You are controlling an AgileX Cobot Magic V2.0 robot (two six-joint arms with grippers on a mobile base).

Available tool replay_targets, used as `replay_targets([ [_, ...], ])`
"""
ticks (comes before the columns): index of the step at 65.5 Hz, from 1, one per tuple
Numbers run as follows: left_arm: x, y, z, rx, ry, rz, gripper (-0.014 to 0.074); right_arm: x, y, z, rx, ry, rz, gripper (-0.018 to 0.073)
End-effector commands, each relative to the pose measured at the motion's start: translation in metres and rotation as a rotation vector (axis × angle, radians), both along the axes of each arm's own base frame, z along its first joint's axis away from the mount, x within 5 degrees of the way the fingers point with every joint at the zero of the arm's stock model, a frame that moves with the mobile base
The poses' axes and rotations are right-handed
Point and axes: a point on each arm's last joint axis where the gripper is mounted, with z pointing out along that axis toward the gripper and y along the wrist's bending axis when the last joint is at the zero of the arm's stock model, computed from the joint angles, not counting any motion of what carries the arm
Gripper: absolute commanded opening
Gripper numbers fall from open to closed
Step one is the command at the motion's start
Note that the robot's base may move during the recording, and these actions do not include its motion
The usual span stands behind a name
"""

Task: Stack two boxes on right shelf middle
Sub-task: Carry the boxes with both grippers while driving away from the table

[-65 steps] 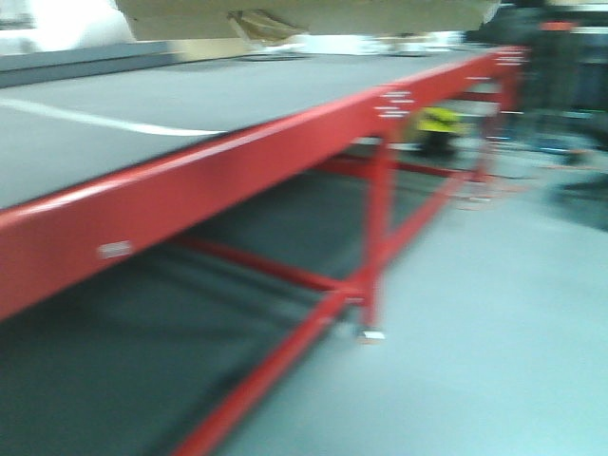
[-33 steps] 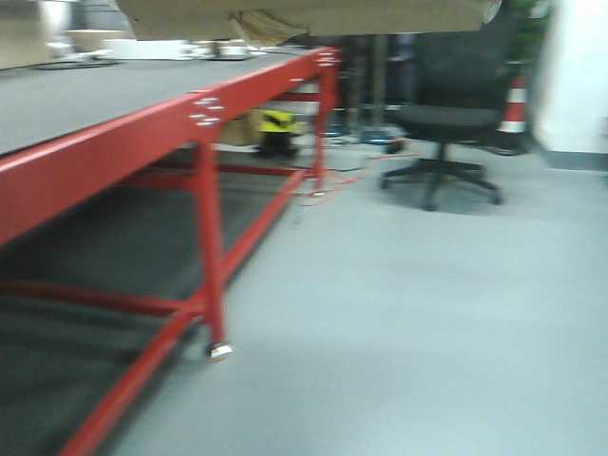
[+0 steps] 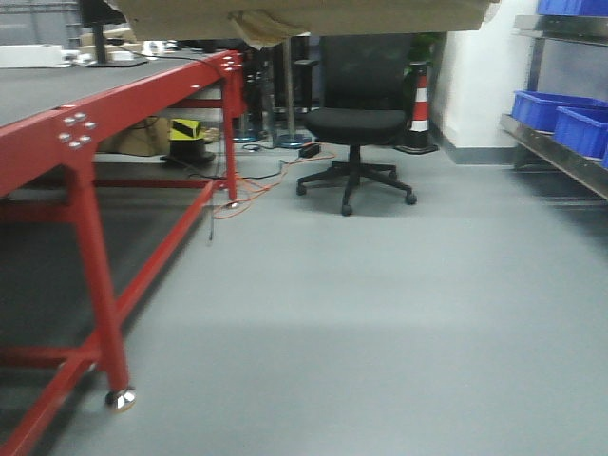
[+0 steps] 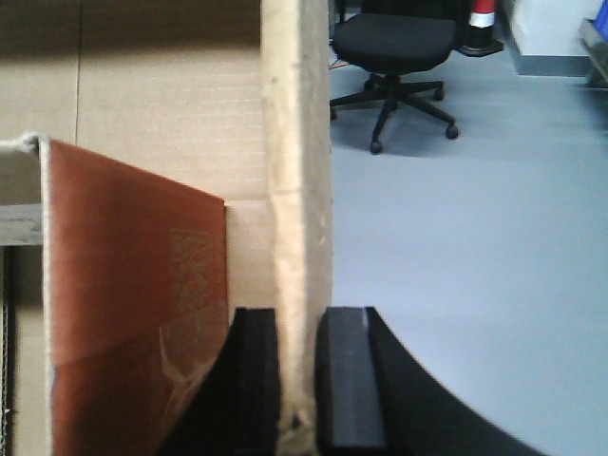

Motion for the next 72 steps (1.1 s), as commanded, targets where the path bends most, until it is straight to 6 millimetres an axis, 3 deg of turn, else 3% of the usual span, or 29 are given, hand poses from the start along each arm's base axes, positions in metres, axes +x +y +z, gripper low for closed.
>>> replay_targets([
  [1, -0.0049, 0.0021, 0.0134, -0.014, -0.069, -0.014, -0.0111, -0.0027, -0.0011, 0.0136, 0.012, -0.094, 0.014, -0.0160],
  [72, -0.0048, 0.0024, 0.0135, -0.010, -0.070, -0.012, -0.0111, -0.0023, -0.0005, 0.0152, 0.015, -0.112, 0.020, -0.0160],
])
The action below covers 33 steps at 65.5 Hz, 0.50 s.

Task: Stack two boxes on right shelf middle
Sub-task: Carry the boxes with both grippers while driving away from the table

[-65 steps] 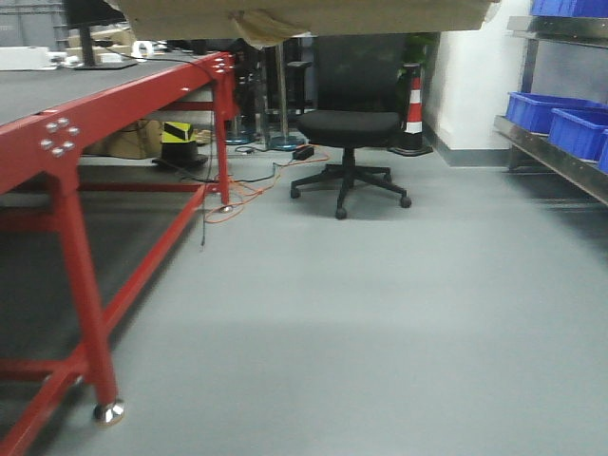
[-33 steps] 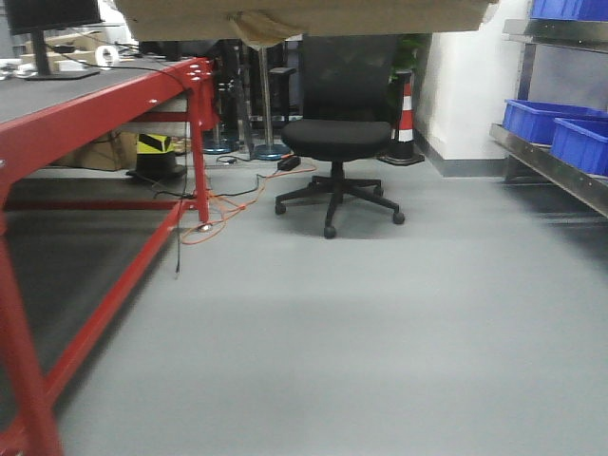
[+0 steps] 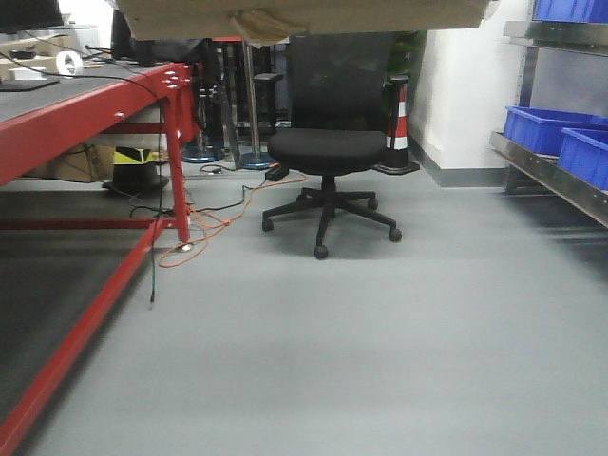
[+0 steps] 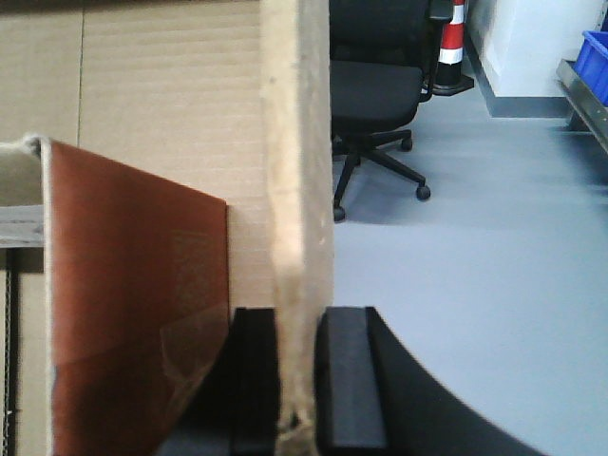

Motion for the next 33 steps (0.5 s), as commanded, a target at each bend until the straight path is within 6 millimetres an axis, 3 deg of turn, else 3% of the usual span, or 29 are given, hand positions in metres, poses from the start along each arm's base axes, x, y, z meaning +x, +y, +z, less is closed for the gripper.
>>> replay_targets([
  [1, -0.0048, 0.0022, 0.0130, -0.011, -0.068, -0.013, -0.0111, -0.0027, -0.0009, 0.0142, 0.013, -0.100, 0.016, -0.0160],
  [33, -0.0048, 0.0022, 0.0130, -0.011, -0.068, -0.013, -0.0111, -0.0026, -0.0008, 0.0143, 0.013, -0.102, 0.017, -0.0160],
])
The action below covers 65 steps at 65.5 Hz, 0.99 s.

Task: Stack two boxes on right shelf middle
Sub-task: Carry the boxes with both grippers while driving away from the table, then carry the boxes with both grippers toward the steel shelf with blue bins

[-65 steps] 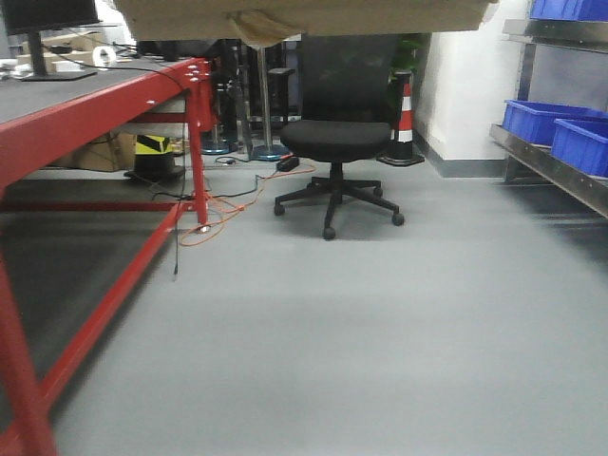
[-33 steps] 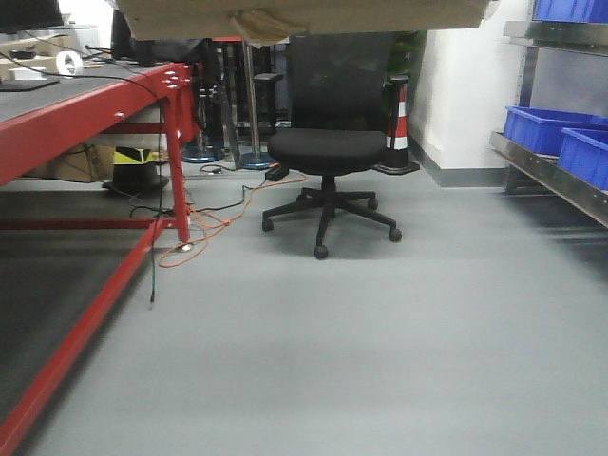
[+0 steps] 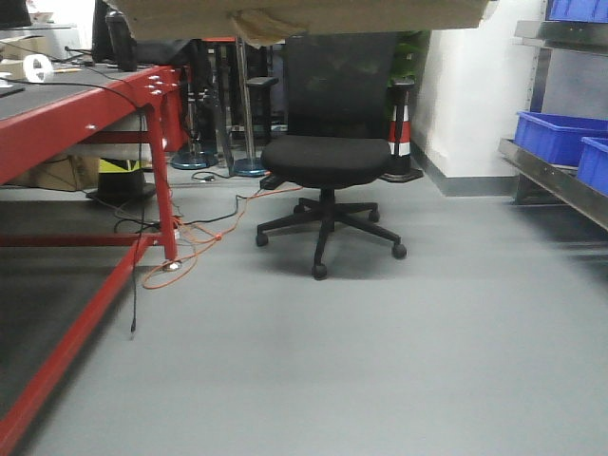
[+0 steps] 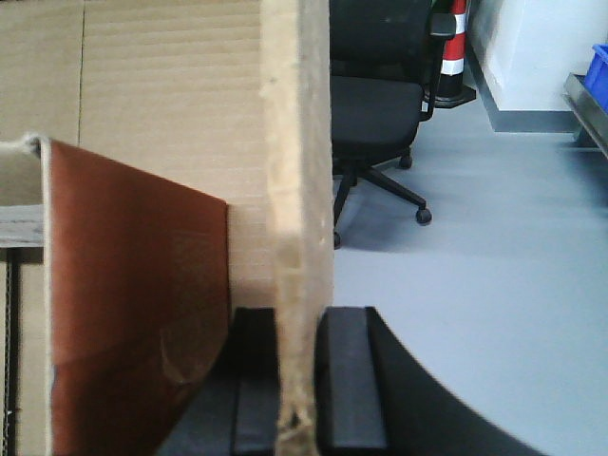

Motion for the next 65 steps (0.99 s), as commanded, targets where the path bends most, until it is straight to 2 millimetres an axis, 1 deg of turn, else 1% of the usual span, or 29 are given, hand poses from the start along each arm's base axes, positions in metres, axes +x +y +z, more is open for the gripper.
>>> replay_targets([
  [1, -0.0048, 0.0021, 0.0130, -0.013, -0.068, -0.014, -0.0111, -0.0026, -0.0008, 0.0143, 0.013, -0.102, 0.017, -0.0160],
  [65, -0.0046, 0.0018, 0.0134, -0.014, -0.073, -0.017, -0.0111, -0.0026, -0.0008, 0.0143, 0.013, -0.102, 0.017, -0.0160],
])
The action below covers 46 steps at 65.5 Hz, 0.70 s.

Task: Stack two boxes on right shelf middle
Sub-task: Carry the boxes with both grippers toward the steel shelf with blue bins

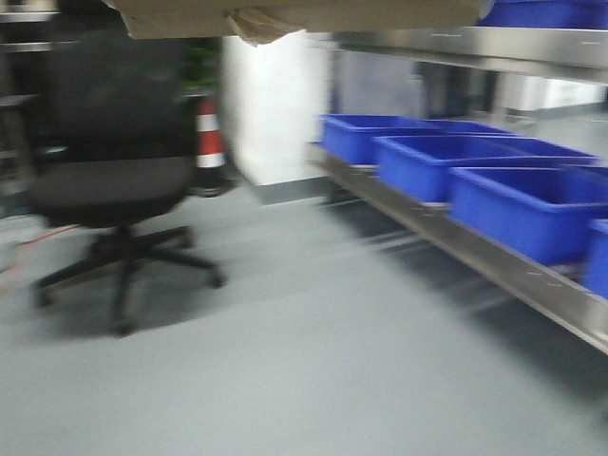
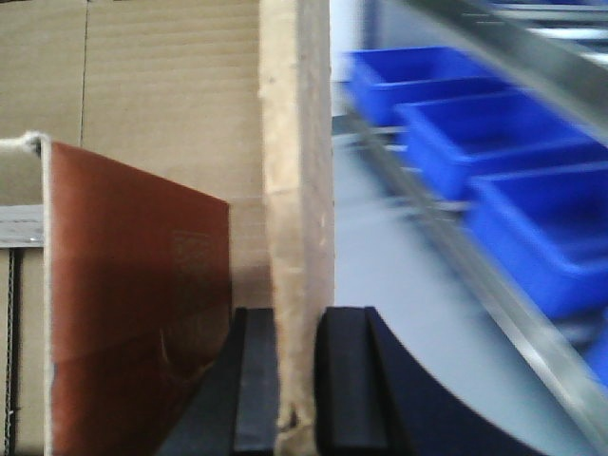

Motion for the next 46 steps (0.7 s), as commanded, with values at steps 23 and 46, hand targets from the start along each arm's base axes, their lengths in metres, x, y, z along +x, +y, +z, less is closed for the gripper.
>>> replay_targets([
  [23, -0.0042, 0.0017, 0.0126, -0.012, -0.068, -0.015, -0.0111, -0.0035, -0.0014, 0.0138, 0.011, -0.091, 0.012, -0.0160],
  [46, -0.0042, 0.0017, 0.0126, -0.012, -0.068, -0.015, -0.0111, -0.0035, -0.0014, 0.0138, 0.011, -0.091, 0.012, -0.0160],
])
